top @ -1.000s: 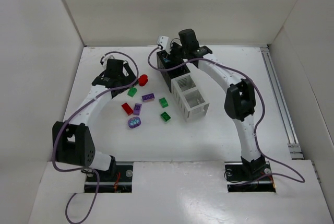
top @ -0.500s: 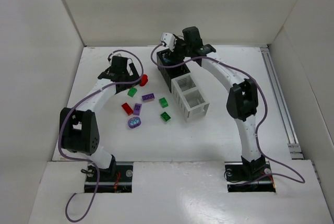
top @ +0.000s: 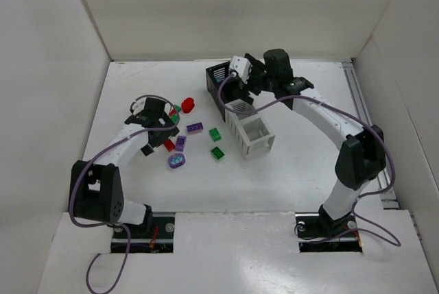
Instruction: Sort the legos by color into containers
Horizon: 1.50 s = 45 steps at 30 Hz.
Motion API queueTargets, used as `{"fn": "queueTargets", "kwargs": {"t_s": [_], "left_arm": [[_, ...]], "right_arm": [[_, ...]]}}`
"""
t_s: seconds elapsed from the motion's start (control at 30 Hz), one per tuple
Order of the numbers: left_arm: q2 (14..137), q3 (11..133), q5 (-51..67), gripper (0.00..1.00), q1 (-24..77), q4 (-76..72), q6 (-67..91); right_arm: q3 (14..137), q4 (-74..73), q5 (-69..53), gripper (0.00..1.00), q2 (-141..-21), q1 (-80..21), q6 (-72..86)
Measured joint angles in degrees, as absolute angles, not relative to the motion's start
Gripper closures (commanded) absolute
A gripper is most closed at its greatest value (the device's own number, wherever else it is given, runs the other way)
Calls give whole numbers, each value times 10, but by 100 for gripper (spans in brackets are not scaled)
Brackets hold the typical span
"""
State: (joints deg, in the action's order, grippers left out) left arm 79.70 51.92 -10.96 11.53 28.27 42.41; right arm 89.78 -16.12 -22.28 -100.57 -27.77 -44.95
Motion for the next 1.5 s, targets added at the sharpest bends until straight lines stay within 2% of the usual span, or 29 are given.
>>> {"fn": "queueTargets", "kwargs": {"t_s": [0.2, 0.4, 0.53, 0.7, 0.77, 0.83, 0.87, 1.0, 1.2, 1.33, 1.5], "left_arm": [[799, 475, -116, 8, 115, 281, 482], [823, 473, -128, 13, 115, 254, 539], [859, 473, -130, 22, 115, 241, 562], [873, 479, -140, 46, 115, 235, 582], [875, 479, -142, 64, 115, 233, 590], [876, 479, -147, 67, 115, 234, 597], [876, 480, -152, 72, 115, 236, 600], [872, 487, -170, 76, 115, 256, 605], [811, 550, -207, 76, 150, 271, 570], [781, 614, -203, 76, 190, 204, 506], [797, 675, -136, 73, 237, 81, 395]], "right_arm": [[789, -145, -218, 0, -962, -278, -439], [747, -143, -205, 0, -914, -278, -435], [731, -140, -197, 0, -875, -278, -434], [722, -137, -180, 0, -851, -278, -430], [722, -136, -172, 0, -847, -279, -430], [721, -136, -164, 0, -840, -279, -428], [721, -135, -162, 0, -838, -280, -428], [695, -132, -152, 0, -809, -282, -426], [618, -127, -110, 0, -710, -279, -425], [580, -125, -83, 0, -627, -258, -422], [557, -119, -64, 0, -569, -211, -415]]}}
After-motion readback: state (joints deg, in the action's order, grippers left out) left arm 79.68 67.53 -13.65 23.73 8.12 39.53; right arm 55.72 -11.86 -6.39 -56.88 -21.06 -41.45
